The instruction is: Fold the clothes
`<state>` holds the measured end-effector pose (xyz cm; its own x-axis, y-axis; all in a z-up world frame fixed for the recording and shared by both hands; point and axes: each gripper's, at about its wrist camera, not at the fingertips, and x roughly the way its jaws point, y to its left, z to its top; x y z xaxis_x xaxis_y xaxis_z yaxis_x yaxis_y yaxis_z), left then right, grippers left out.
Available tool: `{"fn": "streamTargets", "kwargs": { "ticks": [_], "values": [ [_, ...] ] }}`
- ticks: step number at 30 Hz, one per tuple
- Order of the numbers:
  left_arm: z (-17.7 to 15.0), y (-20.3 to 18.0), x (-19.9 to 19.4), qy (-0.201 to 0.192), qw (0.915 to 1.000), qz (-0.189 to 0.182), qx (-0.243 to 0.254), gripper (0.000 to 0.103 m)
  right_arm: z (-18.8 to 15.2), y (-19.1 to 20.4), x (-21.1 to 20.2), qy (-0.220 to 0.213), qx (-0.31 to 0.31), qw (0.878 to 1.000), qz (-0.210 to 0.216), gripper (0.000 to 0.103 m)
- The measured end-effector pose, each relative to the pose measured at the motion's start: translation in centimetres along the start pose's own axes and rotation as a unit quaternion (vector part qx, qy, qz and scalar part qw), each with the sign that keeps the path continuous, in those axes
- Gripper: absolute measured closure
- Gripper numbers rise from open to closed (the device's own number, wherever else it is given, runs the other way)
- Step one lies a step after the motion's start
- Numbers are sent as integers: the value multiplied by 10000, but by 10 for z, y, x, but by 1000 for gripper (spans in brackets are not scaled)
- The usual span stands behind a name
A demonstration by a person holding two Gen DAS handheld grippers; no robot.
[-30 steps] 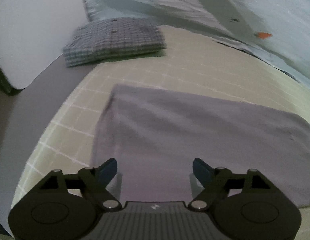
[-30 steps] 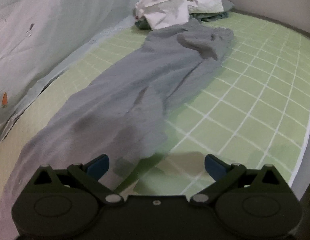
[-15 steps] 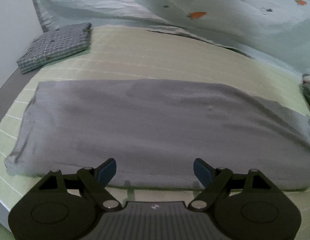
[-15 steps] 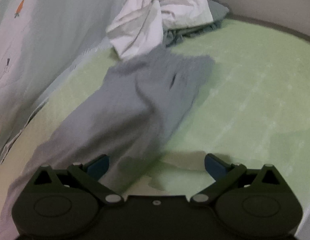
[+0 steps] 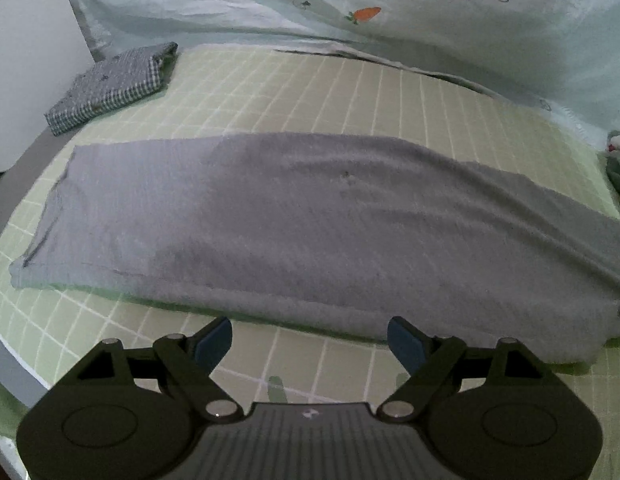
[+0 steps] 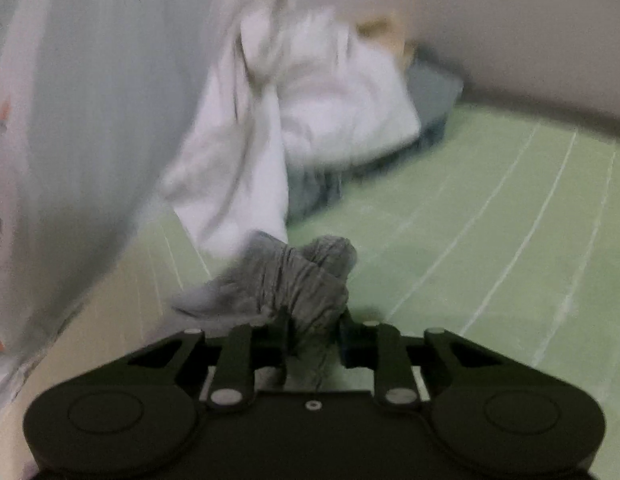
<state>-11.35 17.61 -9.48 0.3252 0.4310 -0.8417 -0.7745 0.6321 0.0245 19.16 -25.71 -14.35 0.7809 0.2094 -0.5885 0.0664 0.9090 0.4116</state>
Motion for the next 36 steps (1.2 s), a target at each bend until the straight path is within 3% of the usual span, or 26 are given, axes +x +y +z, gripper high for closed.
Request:
{"fn": "streamTargets", "kwargs": {
  "ticks": [2,5,6,8,10,14,18,27,33,36],
  "values": [
    [0,-1,-2,-38,9999,64,-84,17,4,-9,-12,-134,-241,9994,-227,80],
    [1,4,3,58,9994,89,-318,17,4,-25,6,329,-717,9934,-838,74],
    [1,6,5,89,9991,102,-396,17,3,-28,9,428,-815,9911,-965,64],
    [3,14,5,84,9985,150,-522,17,2,-24,2,301,-967,9888,-1098,25],
    [4,21,5,79,9977,197,-649,15,-2,-14,-6,167,-1212,9859,-1144,8],
    [6,46,9,111,9942,225,-1044,13,-17,6,-19,136,-1435,9847,-974,0],
    [9,83,14,124,9894,289,-1420,12,-43,51,-30,268,-1812,9817,-529,0],
    [4,207,30,237,9714,703,-2256,12,-133,165,-48,1042,-2565,9601,393,0],
    [7,274,48,253,9671,727,-2426,12,-181,210,-61,1337,-2982,9447,281,0],
    [14,290,61,307,9712,604,-2284,12,-194,223,-70,1358,-3069,9419,111,0]
  ]
}}
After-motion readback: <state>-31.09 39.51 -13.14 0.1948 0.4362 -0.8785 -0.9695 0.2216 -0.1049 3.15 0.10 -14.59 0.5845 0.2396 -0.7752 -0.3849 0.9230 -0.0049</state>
